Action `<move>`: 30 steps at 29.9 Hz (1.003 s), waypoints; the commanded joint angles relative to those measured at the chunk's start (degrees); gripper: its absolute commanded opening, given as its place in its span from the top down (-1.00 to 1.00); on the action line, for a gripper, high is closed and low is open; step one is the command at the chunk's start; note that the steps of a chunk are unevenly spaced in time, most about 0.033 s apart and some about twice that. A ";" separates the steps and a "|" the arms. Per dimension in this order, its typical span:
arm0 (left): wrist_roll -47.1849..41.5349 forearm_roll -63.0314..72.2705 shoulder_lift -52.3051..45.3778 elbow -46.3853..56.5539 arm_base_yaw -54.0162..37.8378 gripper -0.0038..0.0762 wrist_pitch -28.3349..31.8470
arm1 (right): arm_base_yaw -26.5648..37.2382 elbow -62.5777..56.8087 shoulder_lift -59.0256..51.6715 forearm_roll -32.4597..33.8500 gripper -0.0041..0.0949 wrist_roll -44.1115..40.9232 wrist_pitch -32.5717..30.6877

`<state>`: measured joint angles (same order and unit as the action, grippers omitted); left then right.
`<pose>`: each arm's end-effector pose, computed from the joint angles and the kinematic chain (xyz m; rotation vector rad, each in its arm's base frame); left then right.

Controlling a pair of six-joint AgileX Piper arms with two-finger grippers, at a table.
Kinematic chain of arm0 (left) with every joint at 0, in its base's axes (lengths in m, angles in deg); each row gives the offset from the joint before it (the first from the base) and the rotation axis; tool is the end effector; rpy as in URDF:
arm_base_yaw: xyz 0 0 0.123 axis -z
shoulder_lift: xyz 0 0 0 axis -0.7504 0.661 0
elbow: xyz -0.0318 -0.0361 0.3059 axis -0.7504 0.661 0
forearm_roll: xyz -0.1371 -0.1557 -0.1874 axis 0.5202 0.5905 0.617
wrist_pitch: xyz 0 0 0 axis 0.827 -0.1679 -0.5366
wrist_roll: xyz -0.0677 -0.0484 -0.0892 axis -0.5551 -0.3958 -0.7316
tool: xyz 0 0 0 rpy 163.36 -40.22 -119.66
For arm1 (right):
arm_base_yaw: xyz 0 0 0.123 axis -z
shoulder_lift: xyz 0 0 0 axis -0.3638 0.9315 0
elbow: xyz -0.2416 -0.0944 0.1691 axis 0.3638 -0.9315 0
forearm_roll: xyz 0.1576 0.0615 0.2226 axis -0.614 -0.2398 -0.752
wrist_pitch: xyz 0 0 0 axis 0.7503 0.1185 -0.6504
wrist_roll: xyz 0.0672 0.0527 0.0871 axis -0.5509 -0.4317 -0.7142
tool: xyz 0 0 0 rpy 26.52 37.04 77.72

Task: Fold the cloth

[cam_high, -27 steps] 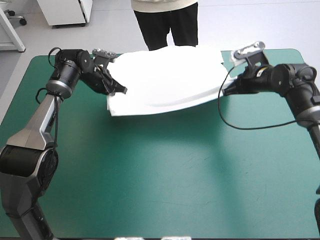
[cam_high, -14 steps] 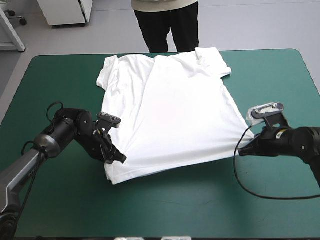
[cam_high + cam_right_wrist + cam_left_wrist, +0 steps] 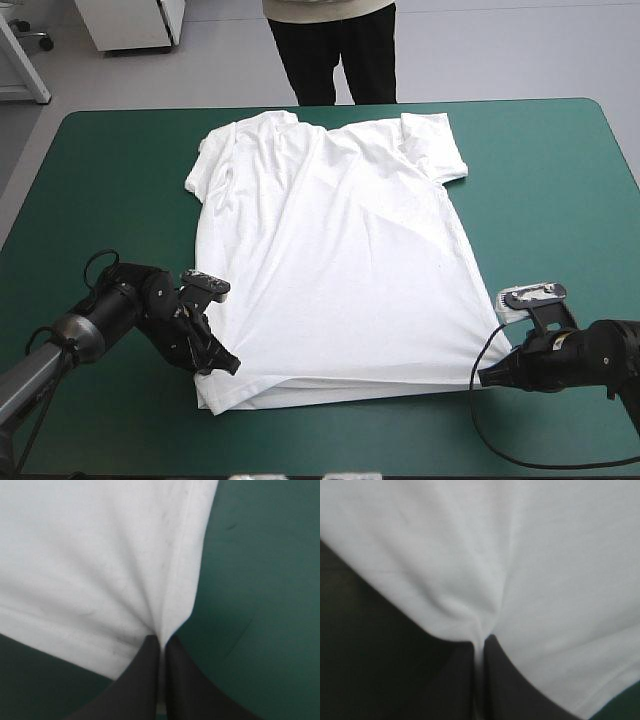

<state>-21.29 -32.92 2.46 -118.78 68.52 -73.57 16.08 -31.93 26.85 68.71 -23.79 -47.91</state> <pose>0.2138 -0.0971 0.2076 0.7210 2.9879 -0.2468 0.1630 0.0368 0.2495 -0.3604 2.7419 0.2374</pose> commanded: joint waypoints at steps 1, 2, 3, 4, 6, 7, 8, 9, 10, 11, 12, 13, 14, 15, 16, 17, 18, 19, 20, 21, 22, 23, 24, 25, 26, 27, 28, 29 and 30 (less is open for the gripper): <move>-0.52 0.64 -1.82 -1.03 0.24 0.93 2.71 | 0.61 0.57 -0.80 -0.97 0.95 0.02 -0.15; -0.52 0.79 -1.82 -1.03 0.24 0.93 3.40 | 0.61 0.46 -0.80 -1.06 0.95 0.02 -0.03; -0.52 0.93 -1.82 -1.03 0.24 0.93 4.13 | 0.61 0.35 -0.80 -1.06 0.95 0.12 0.11; -0.52 0.93 -1.82 -1.03 0.24 0.93 4.60 | 0.61 0.22 -0.80 -1.06 0.95 0.26 0.19; -0.52 0.93 -1.82 -1.03 0.24 0.93 5.48 | 0.61 -0.16 -0.69 -1.20 0.95 0.53 0.50; -0.52 0.93 -1.82 -1.03 0.24 0.93 5.92 | 0.61 -0.27 -0.55 -1.29 0.95 0.68 0.55; -0.52 0.93 -1.82 -1.03 0.24 0.93 6.05 | 0.61 -0.30 -0.27 -1.47 0.95 0.68 0.05; -0.52 0.93 -1.82 -1.03 0.24 0.93 6.17 | 0.61 -0.30 -0.01 -1.47 0.95 0.68 -0.13; -0.52 0.93 -1.82 -1.03 0.24 0.93 6.17 | 0.61 -0.30 0.23 -1.57 0.95 0.68 -0.13; -0.52 0.93 -1.82 -1.03 0.24 0.93 6.28 | 0.61 -0.30 0.37 -1.57 0.93 0.78 -0.13; -0.52 0.93 -1.82 -1.03 0.24 0.93 6.28 | 0.61 -0.30 0.37 -1.57 0.90 0.94 -0.02; -0.52 0.93 -1.82 -1.03 0.24 0.92 6.28 | 0.61 -0.30 0.37 -1.57 0.80 1.07 0.28; -0.52 0.93 -1.82 -1.03 0.24 0.92 6.15 | 0.61 -0.30 0.37 -1.57 0.72 1.16 0.41; -0.28 0.93 -1.82 -1.03 0.24 0.88 5.85 | 0.61 -0.30 0.37 -1.57 0.59 1.16 0.52; -0.16 0.93 -1.82 -1.03 0.24 0.82 5.52 | 0.61 -0.30 0.37 -1.57 0.45 1.16 0.68; -0.16 1.20 -1.82 -1.03 0.24 0.74 5.13 | 0.61 -0.30 0.37 -1.57 0.32 1.16 1.05; -0.16 1.37 -1.82 -1.03 0.24 0.61 4.72 | 0.61 -0.19 0.37 -1.57 0.20 1.16 1.37; -0.16 1.62 -1.82 -1.03 0.24 0.46 4.34 | 0.61 0.05 0.37 -1.57 0.11 1.16 1.92; -0.16 2.03 -1.82 -1.03 0.24 0.30 4.10 | 0.61 0.21 0.37 -1.57 0.06 1.16 2.45; -0.16 2.66 -1.91 -1.34 0.24 0.14 3.60 | 0.61 0.63 0.26 -1.57 0.04 1.16 3.24; -0.16 3.40 -2.04 -1.70 0.24 -0.01 3.32 | 0.61 1.17 0.26 -1.57 0.04 1.45 3.88; -0.16 4.04 -2.38 -2.12 0.24 -0.09 3.19 | 0.61 1.93 0.26 -1.57 0.04 1.88 4.20; -0.16 4.25 -3.00 -2.79 0.24 -0.17 3.19 | 0.61 2.89 0.26 -1.46 0.04 1.97 4.63; -0.28 4.38 -3.77 -3.71 0.24 -0.21 3.19 | 0.61 3.95 0.26 -1.46 0.04 2.00 4.93; -0.36 4.38 -4.46 -4.64 0.24 -0.22 3.31 | 0.61 4.89 0.26 -1.46 0.04 2.00 5.41; -0.85 4.27 -5.39 -6.07 -0.02 -0.22 3.70 | 0.61 6.17 0.26 -1.22 0.04 2.00 5.97; -1.87 3.33 -6.37 -7.71 -0.13 -0.22 4.46 | 0.61 7.50 0.26 -1.09 0.04 2.00 6.39; -3.35 2.15 -7.23 -9.22 -0.13 -0.22 5.41 | 0.61 8.59 0.26 -1.09 0.04 2.00 7.00; -5.97 -0.38 -7.70 -11.34 -0.53 -0.22 6.37 | 0.61 10.03 0.38 -1.09 0.04 2.00 7.56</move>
<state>-22.93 -30.96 -2.01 -124.68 68.46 -70.06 16.12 -26.41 27.55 67.97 -22.44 -43.67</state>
